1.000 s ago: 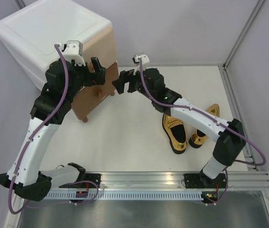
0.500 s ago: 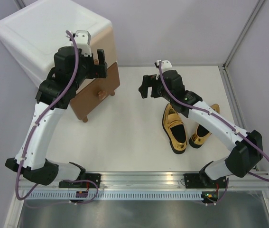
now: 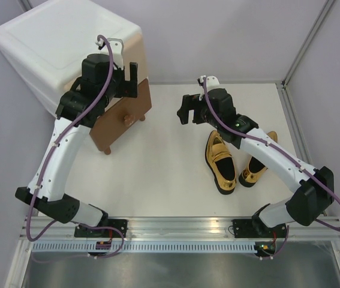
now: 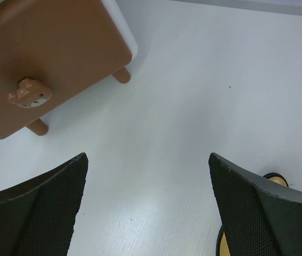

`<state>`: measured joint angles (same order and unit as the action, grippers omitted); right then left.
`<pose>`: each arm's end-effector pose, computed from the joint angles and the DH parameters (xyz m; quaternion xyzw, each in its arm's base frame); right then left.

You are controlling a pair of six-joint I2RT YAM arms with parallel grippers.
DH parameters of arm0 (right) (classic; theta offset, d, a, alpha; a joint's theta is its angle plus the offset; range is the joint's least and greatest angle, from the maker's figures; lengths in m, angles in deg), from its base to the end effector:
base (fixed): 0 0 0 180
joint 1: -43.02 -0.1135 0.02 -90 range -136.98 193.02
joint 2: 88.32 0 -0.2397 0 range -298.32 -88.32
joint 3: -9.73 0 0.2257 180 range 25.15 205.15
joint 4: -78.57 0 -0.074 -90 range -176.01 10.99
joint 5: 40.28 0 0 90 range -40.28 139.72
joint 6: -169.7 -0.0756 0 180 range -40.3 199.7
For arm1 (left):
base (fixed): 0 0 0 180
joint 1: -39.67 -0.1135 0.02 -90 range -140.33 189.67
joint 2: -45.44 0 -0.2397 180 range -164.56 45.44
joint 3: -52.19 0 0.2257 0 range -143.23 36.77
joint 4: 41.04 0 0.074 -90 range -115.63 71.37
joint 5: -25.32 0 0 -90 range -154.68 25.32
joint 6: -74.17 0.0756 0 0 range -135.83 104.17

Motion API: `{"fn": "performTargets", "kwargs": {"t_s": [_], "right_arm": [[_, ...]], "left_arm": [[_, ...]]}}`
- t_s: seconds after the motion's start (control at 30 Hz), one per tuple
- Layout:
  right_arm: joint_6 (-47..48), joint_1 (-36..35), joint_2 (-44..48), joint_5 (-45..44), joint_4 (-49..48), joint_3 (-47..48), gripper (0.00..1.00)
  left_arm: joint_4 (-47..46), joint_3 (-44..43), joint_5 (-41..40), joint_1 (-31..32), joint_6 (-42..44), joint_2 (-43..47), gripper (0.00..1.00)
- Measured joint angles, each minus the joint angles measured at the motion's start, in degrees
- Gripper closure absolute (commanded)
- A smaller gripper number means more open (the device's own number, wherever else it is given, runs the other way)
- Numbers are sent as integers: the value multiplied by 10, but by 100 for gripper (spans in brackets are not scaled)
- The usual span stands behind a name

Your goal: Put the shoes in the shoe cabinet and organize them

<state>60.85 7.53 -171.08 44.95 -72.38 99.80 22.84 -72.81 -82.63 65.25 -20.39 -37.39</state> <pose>0.2906 0.1995 0.3247 -0.0966 0.8217 0.2253 0.5145 0.2743 -0.1055 0.4489 0.0630 0.8197 -0.0195 0.5689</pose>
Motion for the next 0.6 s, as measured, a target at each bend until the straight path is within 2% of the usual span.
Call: {"fn": "performTargets", "kwargs": {"t_s": [0.4,0.6], "right_arm": [[7,5,0,15,4,0,2],[9,9,0,22,6,0,2]], "left_arm": [[15,-14,55,-5,5,-13,3],[18,-14,88,-10,14,-9,10]]}}
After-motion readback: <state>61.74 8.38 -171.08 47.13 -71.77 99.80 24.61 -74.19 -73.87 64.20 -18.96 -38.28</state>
